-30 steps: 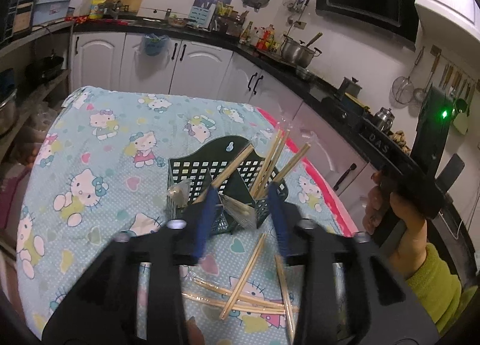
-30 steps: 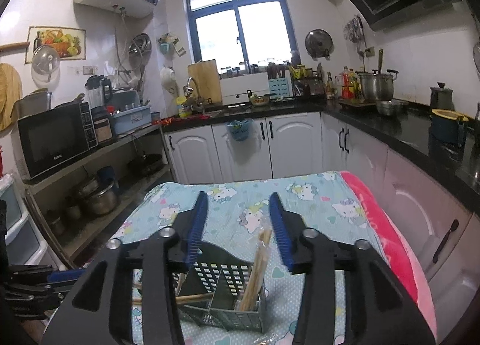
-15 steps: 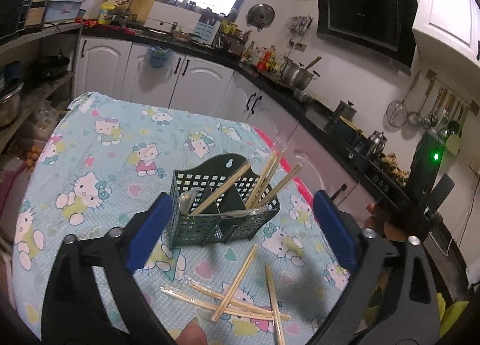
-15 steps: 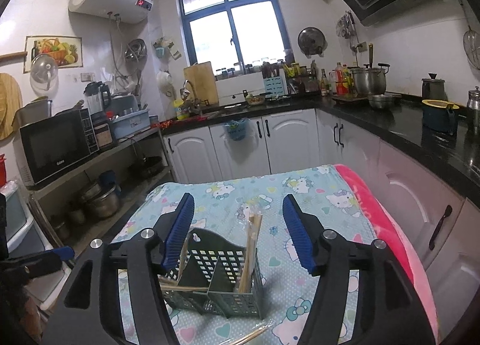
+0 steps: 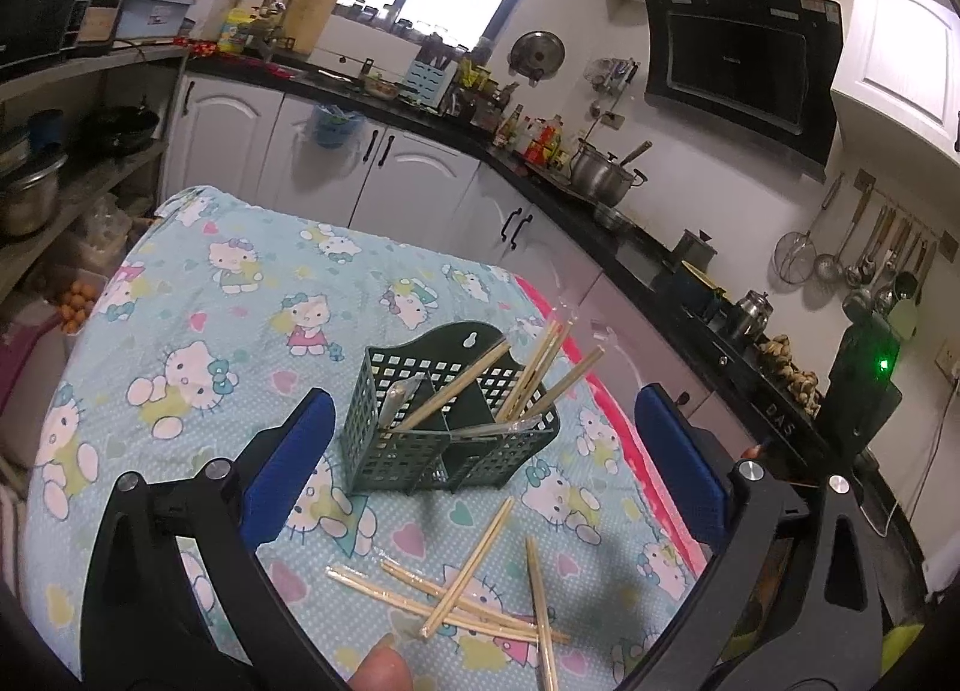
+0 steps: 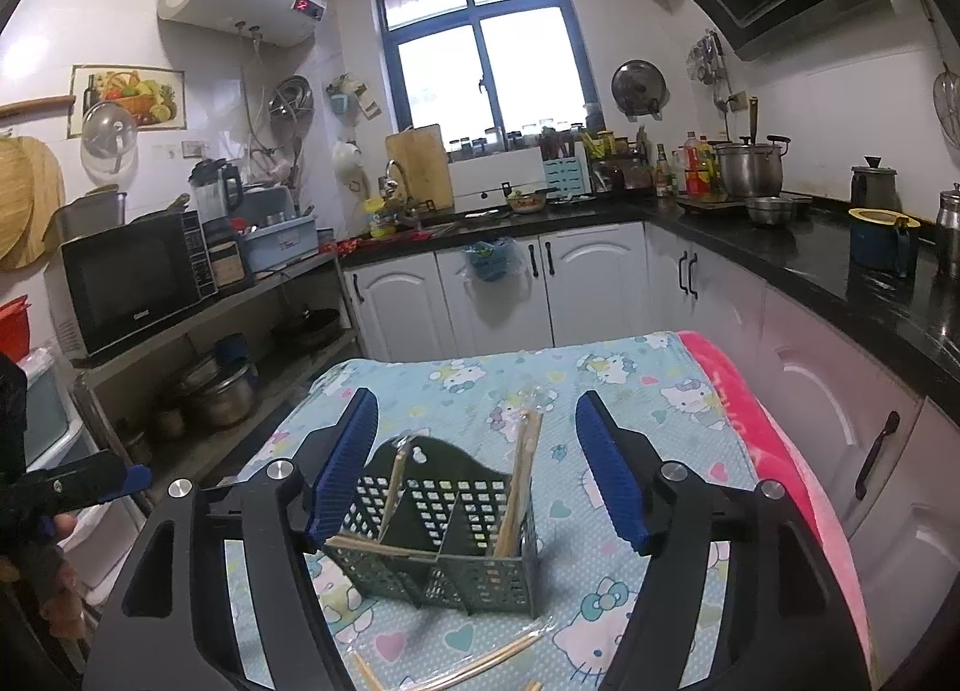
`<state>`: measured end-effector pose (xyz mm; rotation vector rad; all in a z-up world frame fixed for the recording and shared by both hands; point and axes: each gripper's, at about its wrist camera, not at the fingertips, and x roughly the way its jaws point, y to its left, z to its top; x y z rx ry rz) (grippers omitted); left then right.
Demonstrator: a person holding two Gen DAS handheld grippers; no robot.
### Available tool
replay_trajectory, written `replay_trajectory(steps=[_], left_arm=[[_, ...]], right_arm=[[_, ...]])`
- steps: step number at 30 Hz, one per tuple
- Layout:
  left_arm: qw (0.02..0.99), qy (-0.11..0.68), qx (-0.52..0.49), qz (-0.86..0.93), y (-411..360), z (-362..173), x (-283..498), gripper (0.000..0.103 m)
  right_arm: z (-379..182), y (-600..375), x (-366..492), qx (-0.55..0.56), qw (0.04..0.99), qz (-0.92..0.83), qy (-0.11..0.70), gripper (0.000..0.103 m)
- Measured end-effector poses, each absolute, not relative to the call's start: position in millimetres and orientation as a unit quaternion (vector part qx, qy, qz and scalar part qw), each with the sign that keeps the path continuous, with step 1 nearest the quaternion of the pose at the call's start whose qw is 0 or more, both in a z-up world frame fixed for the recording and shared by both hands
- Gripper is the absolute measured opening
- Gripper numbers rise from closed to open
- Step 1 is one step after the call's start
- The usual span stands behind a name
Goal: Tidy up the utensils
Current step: 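Move the open left tool back over the chopstick pile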
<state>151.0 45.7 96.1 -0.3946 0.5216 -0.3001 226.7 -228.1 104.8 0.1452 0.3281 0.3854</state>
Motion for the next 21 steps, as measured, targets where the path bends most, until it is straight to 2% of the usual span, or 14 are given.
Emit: replay_trajectory(steps=[21], left_arm=[[0.926,0.278,-0.22,-0.13,57,67,131,0.092]], right_arm=[[90,-223,200,0.05,0.958,0.211,0.189,0.067]])
